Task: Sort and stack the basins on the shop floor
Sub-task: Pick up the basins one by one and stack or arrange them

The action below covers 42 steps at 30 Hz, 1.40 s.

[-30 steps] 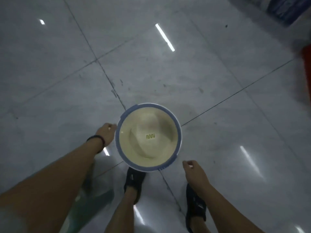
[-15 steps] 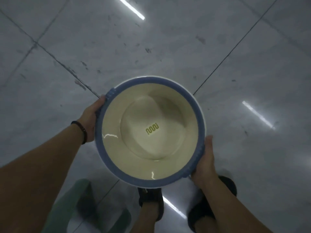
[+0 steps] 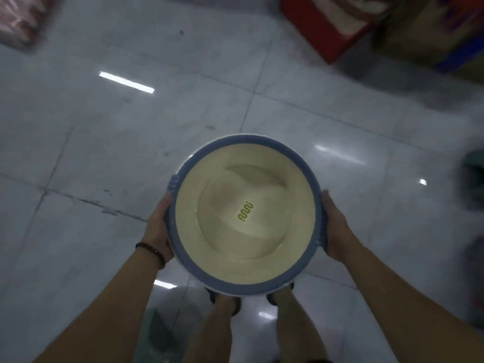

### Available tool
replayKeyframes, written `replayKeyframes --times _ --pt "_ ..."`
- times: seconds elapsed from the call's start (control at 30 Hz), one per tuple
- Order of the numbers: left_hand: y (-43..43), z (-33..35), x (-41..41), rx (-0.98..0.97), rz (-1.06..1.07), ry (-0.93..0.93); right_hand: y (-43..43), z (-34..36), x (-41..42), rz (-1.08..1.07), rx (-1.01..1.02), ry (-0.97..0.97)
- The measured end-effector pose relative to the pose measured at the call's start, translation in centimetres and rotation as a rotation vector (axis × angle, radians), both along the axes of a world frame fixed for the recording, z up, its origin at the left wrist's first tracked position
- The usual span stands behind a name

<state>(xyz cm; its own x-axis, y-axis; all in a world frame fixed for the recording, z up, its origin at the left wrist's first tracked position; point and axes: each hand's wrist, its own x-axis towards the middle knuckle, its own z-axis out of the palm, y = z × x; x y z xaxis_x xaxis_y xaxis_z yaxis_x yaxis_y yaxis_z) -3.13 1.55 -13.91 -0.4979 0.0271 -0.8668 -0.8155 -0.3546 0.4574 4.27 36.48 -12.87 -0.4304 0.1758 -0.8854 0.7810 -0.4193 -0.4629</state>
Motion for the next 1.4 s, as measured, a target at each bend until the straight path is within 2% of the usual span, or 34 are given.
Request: replayKeyframes --times 0.1,0.23,0.4,0.53,0.63,0.87,0.97,1.07,1.23,1.4 --pt "5.6 10.4 -1.2 0.023 -0.106 0.107 5.1 10.3 2.4 -0.037 0.077 0.013" --pt "14.2 23.5 -0.7 0.032 -0.289 0.189 11.2 22.7 9.8 -0.274 0.108 0.153" --pt "26.9 37.2 1.5 0.173 -0.510 0.403 16.7 33.0 18.3 -0.497 0.217 0.316" --pt "38.4 45.2 6.5 0.267 -0.719 0.503 22.9 39.6 27.1 -0.648 0.301 0.360" --pt "46.0 47.3 11.2 0.239 -0.890 0.470 27.4 41.7 34.4 -0.791 0.398 0.372" --pt "64.0 48.6 21.5 0.498 -1.227 0.336 36.8 44.5 50.6 -1.143 0.447 0.471" --pt "72.2 47.7 26.1 0.597 -1.402 0.348 38.9 44.1 57.3 -1.312 0.437 0.472" --pt "80.5 46.9 32.1 0.596 -1.565 0.395 40.9 44.2 62.9 -1.457 0.505 0.373" --pt "91.3 45.8 44.8 0.538 -1.803 0.299 40.9 44.0 72.0 -1.808 0.602 0.250" --pt "100.1 47.7 58.4 0.426 -2.106 0.385 41.4 46.2 80.7 -2.015 0.693 0.219"
